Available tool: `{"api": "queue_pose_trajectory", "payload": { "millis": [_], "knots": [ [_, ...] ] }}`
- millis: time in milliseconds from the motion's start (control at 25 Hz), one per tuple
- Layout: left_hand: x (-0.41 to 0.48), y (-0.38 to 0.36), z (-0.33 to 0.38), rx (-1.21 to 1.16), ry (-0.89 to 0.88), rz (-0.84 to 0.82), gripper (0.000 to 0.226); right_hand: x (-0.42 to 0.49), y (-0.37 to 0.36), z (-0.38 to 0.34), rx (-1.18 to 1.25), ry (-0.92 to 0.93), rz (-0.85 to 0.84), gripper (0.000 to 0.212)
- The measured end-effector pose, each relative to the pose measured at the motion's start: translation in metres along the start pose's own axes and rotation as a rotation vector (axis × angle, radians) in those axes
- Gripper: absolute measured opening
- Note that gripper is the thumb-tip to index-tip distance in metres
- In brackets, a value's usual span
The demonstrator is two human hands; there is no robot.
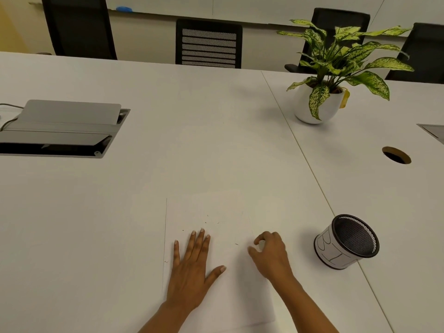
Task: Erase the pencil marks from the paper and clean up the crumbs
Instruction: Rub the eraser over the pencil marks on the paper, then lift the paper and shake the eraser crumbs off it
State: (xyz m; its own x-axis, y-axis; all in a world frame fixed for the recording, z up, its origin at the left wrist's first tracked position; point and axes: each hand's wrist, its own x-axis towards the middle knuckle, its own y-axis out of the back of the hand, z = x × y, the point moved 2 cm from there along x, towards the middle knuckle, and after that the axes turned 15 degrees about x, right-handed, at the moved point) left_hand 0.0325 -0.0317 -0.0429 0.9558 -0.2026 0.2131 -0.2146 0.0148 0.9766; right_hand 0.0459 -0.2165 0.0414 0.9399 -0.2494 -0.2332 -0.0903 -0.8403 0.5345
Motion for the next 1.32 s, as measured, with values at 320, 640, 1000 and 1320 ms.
{"api": "queue_pose_trajectory", "payload": {
  "millis": [320, 640, 1000, 1320],
  "knots": [
    [-0.004, 0.001, 0.001, 0.006, 0.056, -0.043, 0.067, 0.013, -0.014, 0.001, 0.093, 0.064, -0.041, 0.029],
    [-0.005, 0.002, 0.002, -0.016, 0.078, -0.039, 0.058, 0.077, 0.014, -0.009, 0.289, 0.093, 0.209, 0.021],
    [-0.004, 0.007, 0.002, -0.096, 0.071, 0.014, 0.056, 0.069, -0.002, -0.002, 0.129, 0.223, 0.277, 0.017],
    [0.035, 0.05, -0.035, -0.521, 0.996, -0.183, 0.048, 0.029, -0.026, 0.007, -0.001, 0.054, 0.087, 0.033]
  ]
}}
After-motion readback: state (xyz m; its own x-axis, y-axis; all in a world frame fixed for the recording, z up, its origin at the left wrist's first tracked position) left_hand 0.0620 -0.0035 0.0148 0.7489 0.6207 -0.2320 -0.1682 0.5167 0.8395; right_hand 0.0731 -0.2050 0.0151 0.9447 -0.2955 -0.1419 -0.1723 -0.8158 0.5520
